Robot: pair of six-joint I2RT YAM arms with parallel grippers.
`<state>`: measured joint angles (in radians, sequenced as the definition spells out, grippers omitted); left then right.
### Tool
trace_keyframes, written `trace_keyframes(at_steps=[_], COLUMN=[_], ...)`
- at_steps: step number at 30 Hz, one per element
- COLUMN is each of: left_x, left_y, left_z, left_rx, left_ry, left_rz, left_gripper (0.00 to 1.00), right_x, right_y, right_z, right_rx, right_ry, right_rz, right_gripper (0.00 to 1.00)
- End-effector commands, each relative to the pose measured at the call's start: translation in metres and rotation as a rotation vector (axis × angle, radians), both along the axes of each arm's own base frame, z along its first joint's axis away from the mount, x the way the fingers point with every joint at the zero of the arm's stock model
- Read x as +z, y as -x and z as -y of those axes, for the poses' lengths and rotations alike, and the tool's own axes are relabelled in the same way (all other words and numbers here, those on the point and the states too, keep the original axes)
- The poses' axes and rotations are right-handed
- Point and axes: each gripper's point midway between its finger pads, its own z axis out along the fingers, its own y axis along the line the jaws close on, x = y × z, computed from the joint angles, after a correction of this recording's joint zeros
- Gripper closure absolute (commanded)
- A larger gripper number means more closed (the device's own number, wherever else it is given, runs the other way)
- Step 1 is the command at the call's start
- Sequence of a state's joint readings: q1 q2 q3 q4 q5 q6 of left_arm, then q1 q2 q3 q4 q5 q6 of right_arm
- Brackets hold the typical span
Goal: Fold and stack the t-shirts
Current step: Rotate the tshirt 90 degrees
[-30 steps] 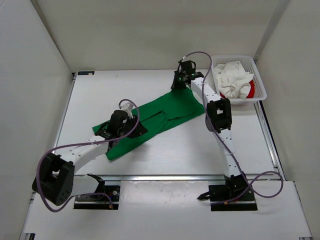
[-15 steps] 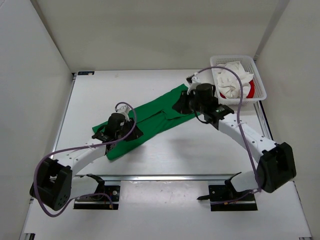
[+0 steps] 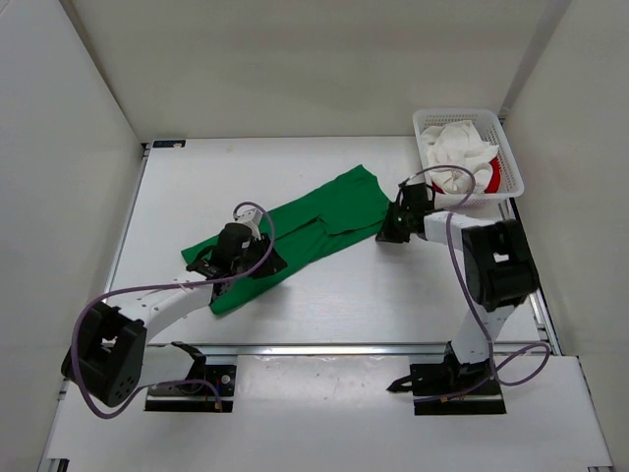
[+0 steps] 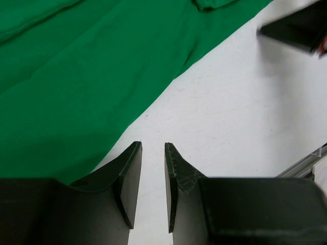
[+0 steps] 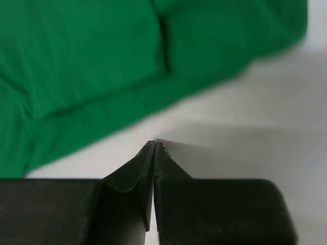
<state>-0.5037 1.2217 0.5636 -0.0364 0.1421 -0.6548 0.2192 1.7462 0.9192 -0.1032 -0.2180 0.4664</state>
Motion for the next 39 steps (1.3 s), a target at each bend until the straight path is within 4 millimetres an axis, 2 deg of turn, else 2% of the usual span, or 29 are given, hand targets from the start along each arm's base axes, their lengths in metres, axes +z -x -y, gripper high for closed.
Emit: trace_keyframes(at_steps=[1,2,3,4,5,6,7,8,9,11,12,14,15,16,17,18,19,20,21,22,23,24,25,26,28,32,34,38,39], left_x=[0.010,0.011,0.013,0.013,0.015,0.014,0.016,0.019,0.020,0.023,0.024,0.025,0.028,0.025,0.023,0.030,0.033,0.035,0.037,0.038,0.036,0.040,0.043,0.045,0.057,0.060,0.052,0.051,0.053], left_y=[-0.007,-0.009,-0.009,-0.009,-0.010,-0.007,-0.008,-0.008,-0.008,-0.006,-0.007,-0.004,-0.007,-0.008,-0.007,-0.008,-0.013,-0.015,-0.015,-0.015,-0.019,-0.019,-0.021,-0.024,-0.028,-0.028,-0.023,-0.023,-0.023], left_z=[0.007,0.009,0.009,0.010,0.010,0.010,0.011,0.013,0.013,0.015,0.015,0.017,0.014,0.009,0.005,0.003,-0.002,-0.008,-0.011,-0.018,-0.028,-0.031,-0.039,-0.045,-0.051,-0.058,-0.058,-0.057,-0.056], left_rx=[-0.021,-0.021,-0.020,-0.024,-0.023,-0.027,-0.030,-0.034,-0.030,-0.035,-0.033,-0.048,-0.039,-0.021,-0.021,-0.012,0.006,0.020,0.022,0.037,0.058,0.070,0.084,0.098,0.119,0.140,0.133,0.128,0.131], left_ry=[0.020,0.024,0.025,0.029,0.028,0.020,0.023,0.024,0.025,0.029,0.026,0.033,0.033,0.027,0.021,0.024,0.024,0.021,0.016,0.014,0.000,-0.002,-0.008,-0.010,0.004,-0.009,-0.012,-0.026,-0.020], left_rz=[0.021,0.026,0.027,0.023,0.029,0.020,0.023,0.030,0.032,0.031,0.037,0.027,0.046,0.033,0.027,0.044,0.056,0.065,0.073,0.073,0.073,0.077,0.092,0.095,0.122,0.131,0.113,0.113,0.116], left_gripper=[0.64,0.64,0.64,0.64,0.64,0.64,0.64,0.64,0.63,0.65,0.63,0.65,0.64,0.64,0.65,0.64,0.63,0.64,0.64,0.63,0.63,0.63,0.63,0.63,0.62,0.62,0.62,0.62,0.63], right_x=[-0.011,0.006,-0.010,-0.007,0.013,-0.003,0.009,0.039,0.025,0.066,0.072,0.095,0.075,0.108,0.110,0.103,0.108,0.108,0.094,0.077,0.086,0.071,0.065,0.072,0.063,0.045,0.030,0.000,-0.001], right_y=[-0.045,-0.069,-0.071,-0.099,-0.125,-0.129,-0.158,-0.180,-0.177,-0.198,-0.196,-0.175,-0.157,-0.154,-0.130,-0.096,-0.092,-0.062,-0.026,-0.006,0.011,0.040,0.049,0.057,0.077,0.085,0.093,0.094,0.092], right_z=[0.003,-0.005,-0.009,-0.012,-0.022,-0.023,-0.031,-0.037,-0.036,-0.047,-0.043,-0.050,-0.046,-0.053,-0.062,-0.060,-0.072,-0.086,-0.101,-0.108,-0.131,-0.144,-0.153,-0.171,-0.193,-0.220,-0.234,-0.252,-0.255], right_rx=[-0.031,-0.023,-0.009,-0.013,0.007,0.009,0.033,0.052,0.058,0.090,0.073,0.107,0.111,0.115,0.128,0.118,0.133,0.159,0.193,0.199,0.253,0.278,0.298,0.313,0.335,0.340,0.333,0.324,0.318], right_ry=[0.003,-0.014,-0.010,-0.010,-0.016,-0.009,-0.011,-0.009,0.017,0.054,0.093,0.130,0.139,0.108,0.071,0.037,-0.011,-0.055,-0.069,-0.087,-0.139,-0.167,-0.203,-0.264,-0.312,-0.346,-0.362,-0.350,-0.347], right_rz=[0.001,0.045,-0.001,0.023,0.068,0.012,0.062,0.112,0.051,0.128,0.123,0.146,0.101,0.193,0.209,0.176,0.230,0.245,0.211,0.183,0.218,0.160,0.170,0.185,0.150,0.115,0.072,0.000,-0.003], right_gripper=[0.99,1.00,1.00,1.00,1.00,1.00,1.00,1.00,1.00,1.00,1.00,1.00,0.98,0.95,0.92,0.88,0.84,0.81,0.76,0.72,0.70,0.67,0.65,0.65,0.62,0.62,0.61,0.64,0.67])
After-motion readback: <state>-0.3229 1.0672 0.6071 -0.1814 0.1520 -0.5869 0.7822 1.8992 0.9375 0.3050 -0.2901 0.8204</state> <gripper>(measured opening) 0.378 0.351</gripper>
